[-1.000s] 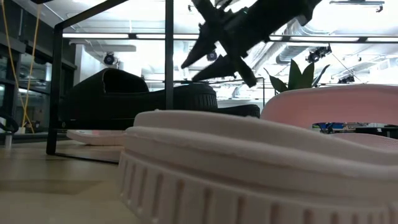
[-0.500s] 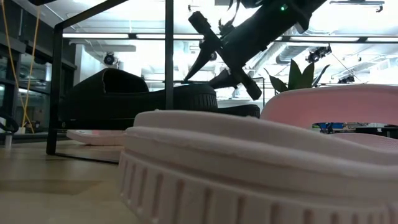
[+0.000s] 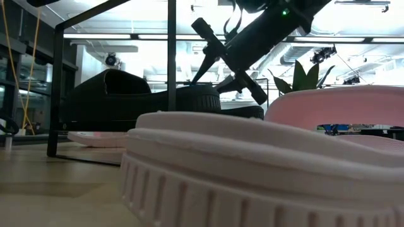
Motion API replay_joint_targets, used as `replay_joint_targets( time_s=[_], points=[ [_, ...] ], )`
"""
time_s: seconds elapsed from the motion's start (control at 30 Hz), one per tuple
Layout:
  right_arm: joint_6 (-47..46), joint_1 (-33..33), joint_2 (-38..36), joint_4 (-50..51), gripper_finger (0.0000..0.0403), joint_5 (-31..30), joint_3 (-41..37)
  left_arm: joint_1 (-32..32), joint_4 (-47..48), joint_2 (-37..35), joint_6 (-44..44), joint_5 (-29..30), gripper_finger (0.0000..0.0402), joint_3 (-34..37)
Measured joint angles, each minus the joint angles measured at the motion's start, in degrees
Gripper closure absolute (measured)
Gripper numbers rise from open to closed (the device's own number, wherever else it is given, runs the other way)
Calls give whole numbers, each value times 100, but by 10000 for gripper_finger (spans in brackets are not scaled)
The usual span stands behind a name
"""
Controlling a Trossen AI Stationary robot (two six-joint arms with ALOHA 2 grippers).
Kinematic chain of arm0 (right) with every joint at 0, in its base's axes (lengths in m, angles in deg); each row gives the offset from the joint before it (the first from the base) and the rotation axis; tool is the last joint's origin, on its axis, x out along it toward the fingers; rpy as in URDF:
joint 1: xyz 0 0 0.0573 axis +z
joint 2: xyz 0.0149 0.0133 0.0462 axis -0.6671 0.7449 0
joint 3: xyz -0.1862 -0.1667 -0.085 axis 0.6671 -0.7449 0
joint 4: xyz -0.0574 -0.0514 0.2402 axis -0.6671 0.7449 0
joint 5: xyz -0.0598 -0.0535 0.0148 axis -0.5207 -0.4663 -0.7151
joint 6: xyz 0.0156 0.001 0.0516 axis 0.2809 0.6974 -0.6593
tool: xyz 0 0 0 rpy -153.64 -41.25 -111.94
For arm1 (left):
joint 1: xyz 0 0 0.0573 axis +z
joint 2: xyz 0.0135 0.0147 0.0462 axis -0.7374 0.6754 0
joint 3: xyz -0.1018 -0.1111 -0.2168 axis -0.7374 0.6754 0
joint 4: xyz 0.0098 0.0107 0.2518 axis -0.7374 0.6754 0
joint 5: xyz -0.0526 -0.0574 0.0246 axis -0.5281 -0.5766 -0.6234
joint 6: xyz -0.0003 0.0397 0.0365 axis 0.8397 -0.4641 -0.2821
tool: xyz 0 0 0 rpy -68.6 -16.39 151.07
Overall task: Pick and place slides into the shelf
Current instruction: Put the black slipper on the shelf
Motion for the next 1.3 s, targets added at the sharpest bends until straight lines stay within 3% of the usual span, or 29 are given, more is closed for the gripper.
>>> replay_joint_targets(
  time_s=[0.3,0.57,0.7,1.13,1.3],
  points=[
    [-52,-79,33,-43,259,40,0,0,-1,0,-10,0,387,0],
    [-147,-79,410,-920,259,66,4,0,19,0,-80,2,387,0],
    [-247,-79,446,-906,263,70,4,0,40,0,-104,2,387,0],
    [-560,41,442,-1002,389,-188,4,0,148,2,-163,4,387,0],
    [-966,239,442,-1071,397,-629,4,0,147,0,-161,4,387,0]
  ],
)
